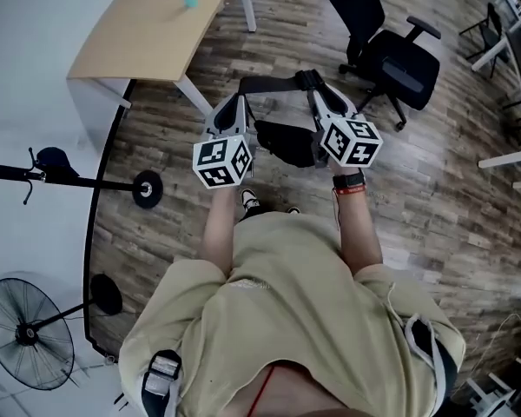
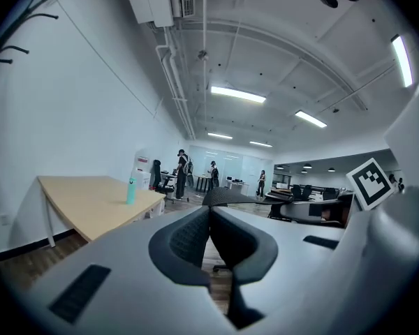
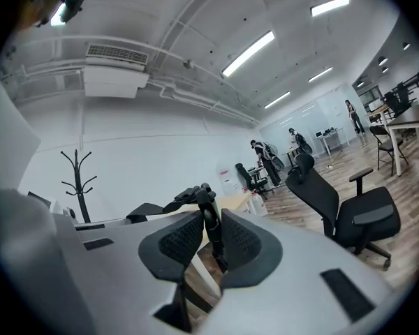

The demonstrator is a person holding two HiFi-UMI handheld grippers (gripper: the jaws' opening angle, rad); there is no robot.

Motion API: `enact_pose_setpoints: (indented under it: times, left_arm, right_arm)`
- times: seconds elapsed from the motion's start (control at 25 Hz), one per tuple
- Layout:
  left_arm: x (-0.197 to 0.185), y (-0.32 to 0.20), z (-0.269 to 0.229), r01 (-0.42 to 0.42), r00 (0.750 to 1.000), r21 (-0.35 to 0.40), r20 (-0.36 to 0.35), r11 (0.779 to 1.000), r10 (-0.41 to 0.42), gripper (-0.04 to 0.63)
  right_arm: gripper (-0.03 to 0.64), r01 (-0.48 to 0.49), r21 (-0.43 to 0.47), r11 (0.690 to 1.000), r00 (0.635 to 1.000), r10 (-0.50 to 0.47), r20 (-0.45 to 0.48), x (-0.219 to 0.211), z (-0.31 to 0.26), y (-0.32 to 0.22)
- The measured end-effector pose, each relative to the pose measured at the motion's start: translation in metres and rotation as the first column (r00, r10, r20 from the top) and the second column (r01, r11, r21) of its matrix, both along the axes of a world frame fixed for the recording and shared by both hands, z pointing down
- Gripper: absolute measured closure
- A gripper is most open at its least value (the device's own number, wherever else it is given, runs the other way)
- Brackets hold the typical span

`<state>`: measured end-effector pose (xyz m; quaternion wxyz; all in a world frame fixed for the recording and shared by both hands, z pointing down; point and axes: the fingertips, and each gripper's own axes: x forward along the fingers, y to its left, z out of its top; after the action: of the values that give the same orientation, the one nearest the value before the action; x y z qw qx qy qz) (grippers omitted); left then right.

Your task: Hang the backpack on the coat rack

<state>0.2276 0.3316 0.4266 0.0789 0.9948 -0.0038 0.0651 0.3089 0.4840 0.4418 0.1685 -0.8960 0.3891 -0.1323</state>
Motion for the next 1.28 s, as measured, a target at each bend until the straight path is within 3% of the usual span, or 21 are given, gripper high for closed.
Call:
enact_pose_setpoints:
  times: [0.72, 1.28]
  left_arm:
    - [0.0, -0.152, 0.024, 0.153, 0.987, -0.07, 0.054, 0.986, -0.149, 0.571]
    - [-0.04, -0.303, 0.03, 0.351, 0.936, -0.136, 0.051, 0.926, -0.347, 0.571]
  right_arm:
    - [0.523, 0.196, -0.016, 0.981, 0.977, -0.193, 0.094, 0.02, 0.014, -0.169]
    - [0.524, 0.403, -0.063, 0.913, 0.913, -0.395, 0.104, -0.006, 0.013, -0.334]
